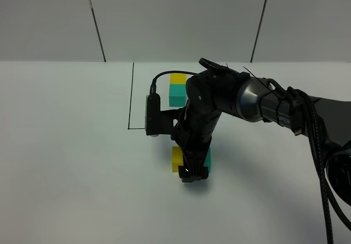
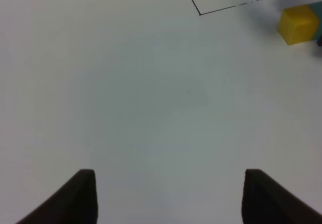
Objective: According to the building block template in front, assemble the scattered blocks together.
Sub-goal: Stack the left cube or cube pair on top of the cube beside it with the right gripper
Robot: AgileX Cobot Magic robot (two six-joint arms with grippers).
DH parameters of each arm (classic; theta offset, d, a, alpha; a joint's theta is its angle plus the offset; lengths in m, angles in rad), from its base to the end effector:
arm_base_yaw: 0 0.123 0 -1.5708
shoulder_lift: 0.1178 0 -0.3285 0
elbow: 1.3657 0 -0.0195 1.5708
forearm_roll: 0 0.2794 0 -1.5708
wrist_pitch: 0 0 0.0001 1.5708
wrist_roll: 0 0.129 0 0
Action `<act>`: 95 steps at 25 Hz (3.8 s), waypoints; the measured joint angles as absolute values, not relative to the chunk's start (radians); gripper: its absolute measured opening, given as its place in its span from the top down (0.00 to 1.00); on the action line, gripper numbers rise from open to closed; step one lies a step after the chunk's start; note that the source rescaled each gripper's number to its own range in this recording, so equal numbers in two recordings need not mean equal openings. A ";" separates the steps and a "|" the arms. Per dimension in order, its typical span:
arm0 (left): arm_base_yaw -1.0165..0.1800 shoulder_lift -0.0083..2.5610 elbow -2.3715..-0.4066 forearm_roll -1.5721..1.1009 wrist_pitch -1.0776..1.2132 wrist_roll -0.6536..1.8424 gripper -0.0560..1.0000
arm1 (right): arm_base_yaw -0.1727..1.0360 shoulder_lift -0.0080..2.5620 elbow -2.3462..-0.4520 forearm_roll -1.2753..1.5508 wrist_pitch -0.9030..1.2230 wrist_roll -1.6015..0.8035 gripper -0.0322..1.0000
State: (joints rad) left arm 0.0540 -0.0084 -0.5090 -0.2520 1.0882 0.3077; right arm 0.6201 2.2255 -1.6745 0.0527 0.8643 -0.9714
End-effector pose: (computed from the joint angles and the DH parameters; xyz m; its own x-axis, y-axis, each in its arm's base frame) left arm 0.0059 -0.0282 0.2767 -0.4173 0.1607 -0.8944 0.2263 0.9716 0.0690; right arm 0.4193 0.3057 0.1256 0.0066 -0.9847 -0.1741 -0.9849 0.0236 -0.1713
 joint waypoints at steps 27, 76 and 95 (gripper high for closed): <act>0.054 -0.008 -0.509 -0.252 1.088 0.307 0.58 | 0.611 2.248 -1.674 0.056 0.865 -0.964 0.96; 0.054 -0.008 -0.509 -0.252 1.088 0.308 0.58 | 0.611 2.229 -1.674 -0.020 0.898 0.619 0.96; 0.054 -0.008 -0.509 -0.252 1.088 0.307 0.58 | 0.611 2.242 -1.674 0.000 0.886 0.573 0.94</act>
State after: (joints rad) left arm 0.0540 -0.0084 -0.5090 -0.2520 1.0882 0.3069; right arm 0.6113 2.2423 -1.6745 0.0000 0.8862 0.5725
